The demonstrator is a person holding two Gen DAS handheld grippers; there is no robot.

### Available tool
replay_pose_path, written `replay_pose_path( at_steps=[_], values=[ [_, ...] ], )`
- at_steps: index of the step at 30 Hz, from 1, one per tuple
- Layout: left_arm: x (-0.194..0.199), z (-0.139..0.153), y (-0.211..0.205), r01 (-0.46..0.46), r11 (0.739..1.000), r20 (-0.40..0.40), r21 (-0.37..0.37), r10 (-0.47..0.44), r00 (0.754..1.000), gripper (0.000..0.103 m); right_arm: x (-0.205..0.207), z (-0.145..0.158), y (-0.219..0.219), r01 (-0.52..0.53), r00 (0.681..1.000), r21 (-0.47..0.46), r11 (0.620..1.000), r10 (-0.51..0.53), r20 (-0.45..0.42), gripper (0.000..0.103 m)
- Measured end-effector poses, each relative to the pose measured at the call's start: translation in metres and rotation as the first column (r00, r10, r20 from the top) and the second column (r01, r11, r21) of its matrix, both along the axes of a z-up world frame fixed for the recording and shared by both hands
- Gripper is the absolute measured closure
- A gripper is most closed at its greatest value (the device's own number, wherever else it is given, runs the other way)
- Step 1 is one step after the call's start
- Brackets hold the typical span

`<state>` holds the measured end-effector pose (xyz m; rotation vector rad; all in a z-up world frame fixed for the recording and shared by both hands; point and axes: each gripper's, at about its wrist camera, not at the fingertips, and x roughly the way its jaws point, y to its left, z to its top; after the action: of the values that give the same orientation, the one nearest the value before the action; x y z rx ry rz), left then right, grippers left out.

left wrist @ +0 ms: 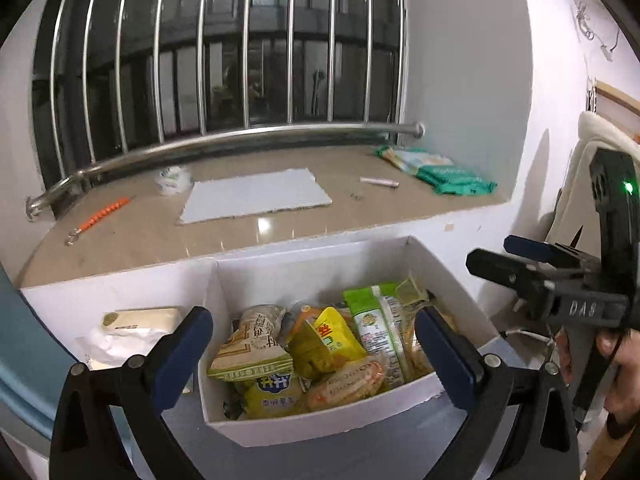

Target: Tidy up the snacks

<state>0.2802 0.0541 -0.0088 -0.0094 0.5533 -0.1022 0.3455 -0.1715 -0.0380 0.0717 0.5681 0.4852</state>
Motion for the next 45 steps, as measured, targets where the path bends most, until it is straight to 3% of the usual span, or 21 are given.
replay_pose_path(
  at_steps=[5,8,12,17,20,24,28,32,36,45],
  values=[
    [-0.047,0.02,-0.005,-0.031,1.0,0.128,0.001,0.031,0.991,0.0,-0.047,0.02,-0.002,-0.001,0.991,-0.013,1.0,0.003,0.134,0.0],
    [-0.076,0.025,-0.005,-0.061,0.997,0.145,-0.036,0.066,0.987,0.0,-0.077,0.032,-0.01,-0.061,0.988,0.055,0.997,0.052,0.148,0.0],
    [-0.121,0.027,-0.01,-0.029,0.997,0.113,-0.075,0.038,0.993,0.0,-0.116,0.036,-0.017,-0.107,0.98,0.093,0.99,0.09,0.176,0.0],
    [-0.173,0.028,-0.014,-0.075,0.992,0.104,-0.1,0.085,0.991,0.0,-0.17,0.034,-0.028,-0.171,0.97,0.107,0.979,0.148,0.192,0.0],
    [-0.198,0.024,-0.017,-0.071,0.99,0.108,-0.123,0.085,0.991,0.0,-0.194,0.028,-0.025,-0.171,0.977,0.064,0.983,0.161,0.14,0.0],
    [-0.228,0.013,-0.021,-0.127,0.983,0.087,-0.13,0.139,0.986,0.0,-0.227,0.018,-0.025,-0.158,0.977,0.008,0.987,0.155,0.146,0.0],
    [-0.238,0.002,-0.026,-0.096,0.987,0.048,-0.132,0.103,0.994,0.0,-0.26,0.006,-0.036,-0.154,0.979,0.025,0.988,0.148,0.143,0.0],
    [-0.241,0.003,-0.036,-0.093,0.992,0.058,-0.087,0.098,0.993,0.0,-0.262,0.008,-0.041,-0.125,0.984,0.014,0.992,0.122,0.13,0.0],
    [-0.242,0.004,-0.04,-0.067,0.992,0.061,-0.107,0.074,0.995,0.0,-0.265,0.011,-0.042,-0.115,0.984,-0.002,0.993,0.114,0.139,0.0],
    [-0.24,0.002,-0.043,-0.09,0.993,0.052,-0.079,0.094,0.994,0.0,-0.264,0.007,-0.038,-0.116,0.986,-0.005,0.993,0.115,0.118,0.0]
  ],
)
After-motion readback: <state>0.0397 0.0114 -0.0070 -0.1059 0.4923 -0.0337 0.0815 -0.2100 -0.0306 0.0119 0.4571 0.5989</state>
